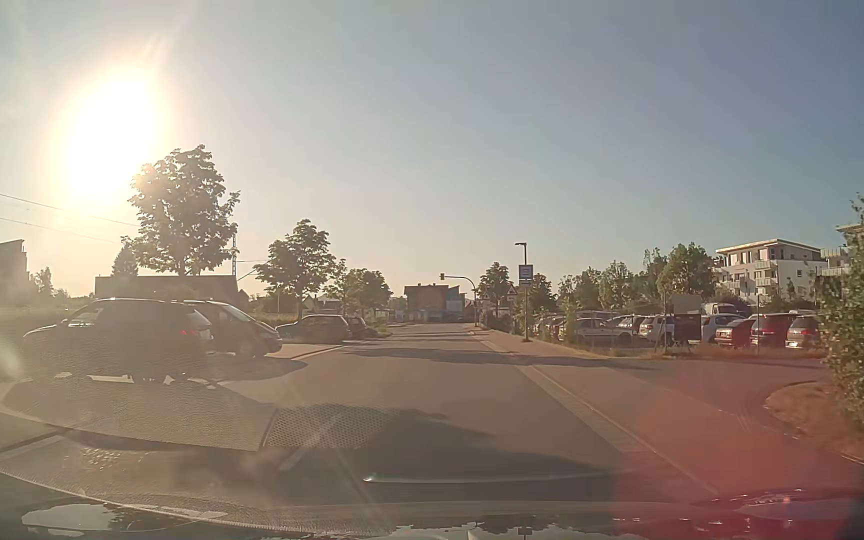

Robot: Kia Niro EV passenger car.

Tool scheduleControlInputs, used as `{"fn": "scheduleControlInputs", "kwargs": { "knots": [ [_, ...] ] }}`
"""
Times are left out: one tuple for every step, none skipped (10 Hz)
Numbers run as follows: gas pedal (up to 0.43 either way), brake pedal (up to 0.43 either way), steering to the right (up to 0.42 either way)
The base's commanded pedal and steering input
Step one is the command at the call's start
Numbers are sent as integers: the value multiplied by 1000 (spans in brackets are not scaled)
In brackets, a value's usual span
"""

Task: Follow the waypoints while adhering to traffic rules and regulations

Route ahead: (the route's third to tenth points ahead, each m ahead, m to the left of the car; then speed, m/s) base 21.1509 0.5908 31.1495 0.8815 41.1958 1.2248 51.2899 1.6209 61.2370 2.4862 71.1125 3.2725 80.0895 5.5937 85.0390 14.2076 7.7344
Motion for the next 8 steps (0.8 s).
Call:
{"fn": "scheduleControlInputs", "kwargs": {
  "knots": [
    [157,0,-2],
    [157,0,-2],
    [157,0,-2],
    [150,0,-2],
    [150,0,-2],
    [138,0,-2],
    [130,0,-2],
    [118,0,-2]
  ]
}}
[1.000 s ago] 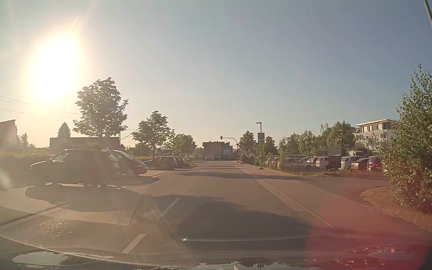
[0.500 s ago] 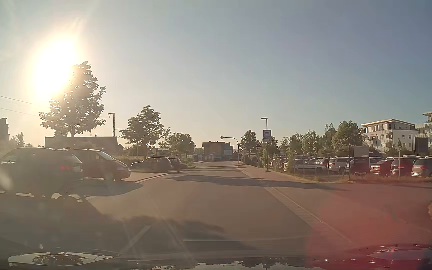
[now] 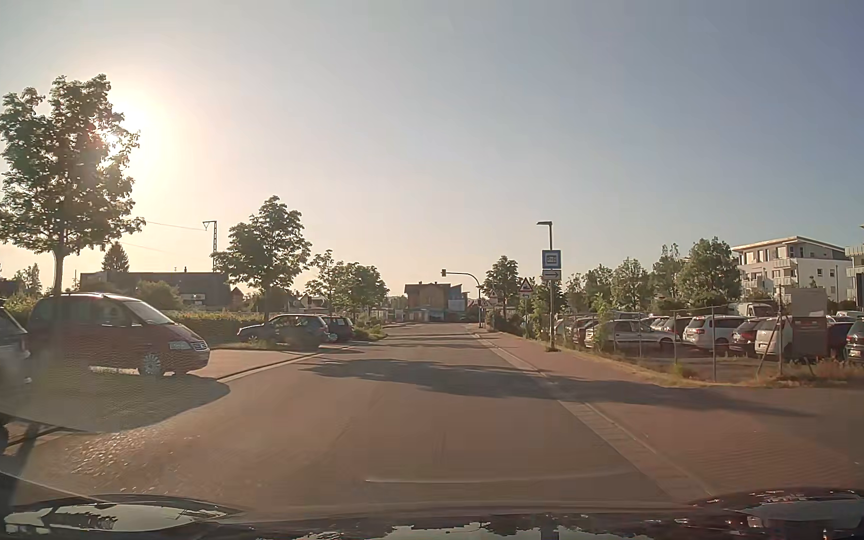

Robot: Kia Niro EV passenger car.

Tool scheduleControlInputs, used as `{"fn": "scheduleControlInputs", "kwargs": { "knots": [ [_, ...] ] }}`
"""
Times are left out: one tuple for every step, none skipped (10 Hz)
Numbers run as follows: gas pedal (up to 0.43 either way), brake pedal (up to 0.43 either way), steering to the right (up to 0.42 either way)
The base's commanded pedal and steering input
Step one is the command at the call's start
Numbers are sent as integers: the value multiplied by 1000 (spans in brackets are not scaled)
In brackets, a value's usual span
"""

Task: Follow the waypoints while adhering to traffic rules and regulations

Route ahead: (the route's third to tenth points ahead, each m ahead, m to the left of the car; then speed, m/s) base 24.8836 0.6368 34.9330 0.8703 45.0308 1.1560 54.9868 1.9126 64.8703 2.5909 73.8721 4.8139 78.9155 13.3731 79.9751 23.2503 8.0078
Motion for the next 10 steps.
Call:
{"fn": "scheduleControlInputs", "kwargs": {
  "knots": [
    [110,0,-2],
    [110,0,-2],
    [110,0,-2],
    [98,0,-2],
    [98,0,-2],
    [98,0,-1],
    [87,0,-2],
    [79,0,-2],
    [67,0,-2],
    [59,0,-2]
  ]
}}
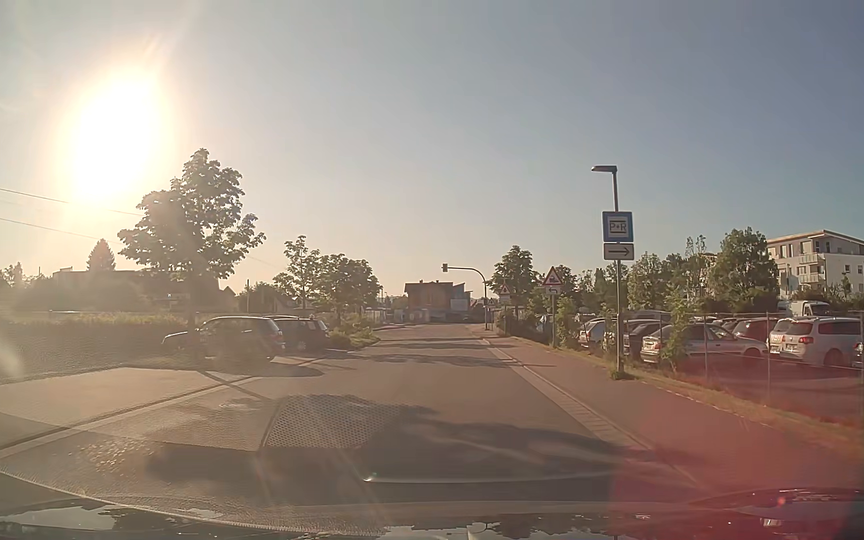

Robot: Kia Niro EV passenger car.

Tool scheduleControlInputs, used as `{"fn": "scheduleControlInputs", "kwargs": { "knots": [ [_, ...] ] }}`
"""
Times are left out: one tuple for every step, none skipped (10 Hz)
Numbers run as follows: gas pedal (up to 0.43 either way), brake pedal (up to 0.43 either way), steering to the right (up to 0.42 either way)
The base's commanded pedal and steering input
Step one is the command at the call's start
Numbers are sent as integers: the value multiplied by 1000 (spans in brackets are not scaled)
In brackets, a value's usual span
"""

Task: Follow the waypoints while adhering to traffic rules and regulations

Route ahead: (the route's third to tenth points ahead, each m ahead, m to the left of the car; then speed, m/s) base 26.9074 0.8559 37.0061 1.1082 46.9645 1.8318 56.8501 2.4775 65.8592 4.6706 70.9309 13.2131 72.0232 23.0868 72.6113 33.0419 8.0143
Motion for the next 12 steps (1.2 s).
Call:
{"fn": "scheduleControlInputs", "kwargs": {
  "knots": [
    [59,0,-1],
    [59,0,-1],
    [59,0,-1],
    [59,0,-1],
    [59,0,-1],
    [59,0,-1],
    [59,0,0],
    [59,0,0],
    [59,0,0],
    [59,0,2],
    [59,0,2],
    [39,0,2]
  ]
}}
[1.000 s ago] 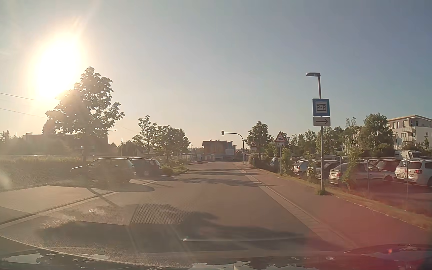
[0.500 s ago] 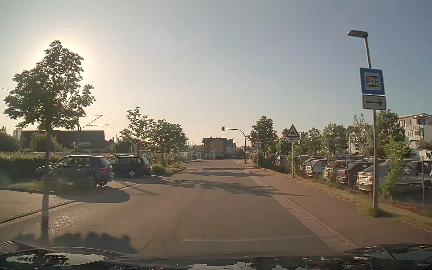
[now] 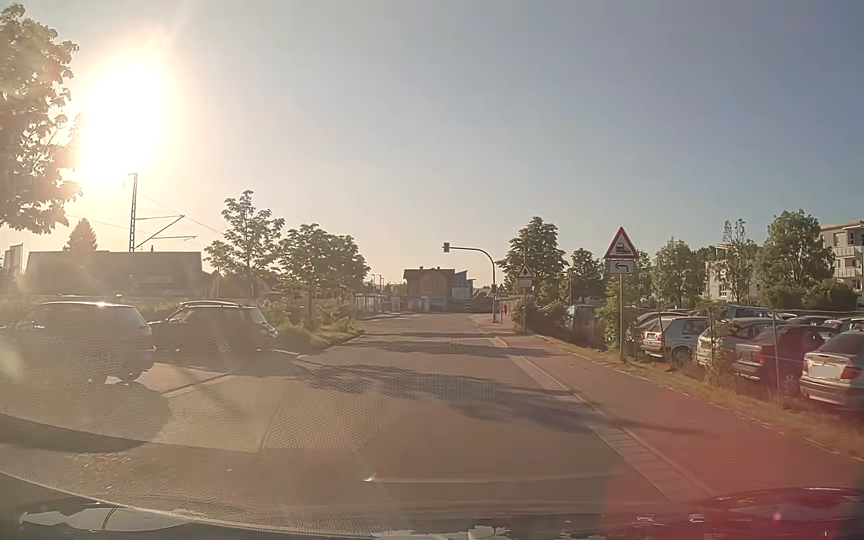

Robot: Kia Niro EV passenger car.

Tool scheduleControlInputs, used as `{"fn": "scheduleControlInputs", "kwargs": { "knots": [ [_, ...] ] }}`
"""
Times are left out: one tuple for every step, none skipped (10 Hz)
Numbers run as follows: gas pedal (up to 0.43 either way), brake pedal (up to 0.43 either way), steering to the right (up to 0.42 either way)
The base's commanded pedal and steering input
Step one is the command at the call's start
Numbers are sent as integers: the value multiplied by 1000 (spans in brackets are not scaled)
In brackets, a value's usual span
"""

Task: Follow the waypoints while adhering to traffic rules and regulations

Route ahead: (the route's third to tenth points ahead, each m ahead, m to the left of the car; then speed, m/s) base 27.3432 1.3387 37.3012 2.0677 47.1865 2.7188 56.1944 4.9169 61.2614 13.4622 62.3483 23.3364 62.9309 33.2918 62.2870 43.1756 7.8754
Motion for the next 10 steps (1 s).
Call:
{"fn": "scheduleControlInputs", "kwargs": {
  "knots": [
    [20,0,4],
    [8,0,5],
    [0,0,5],
    [0,0,5],
    [0,0,4],
    [0,0,4],
    [0,0,4],
    [0,0,3],
    [0,0,3],
    [0,0,3]
  ]
}}
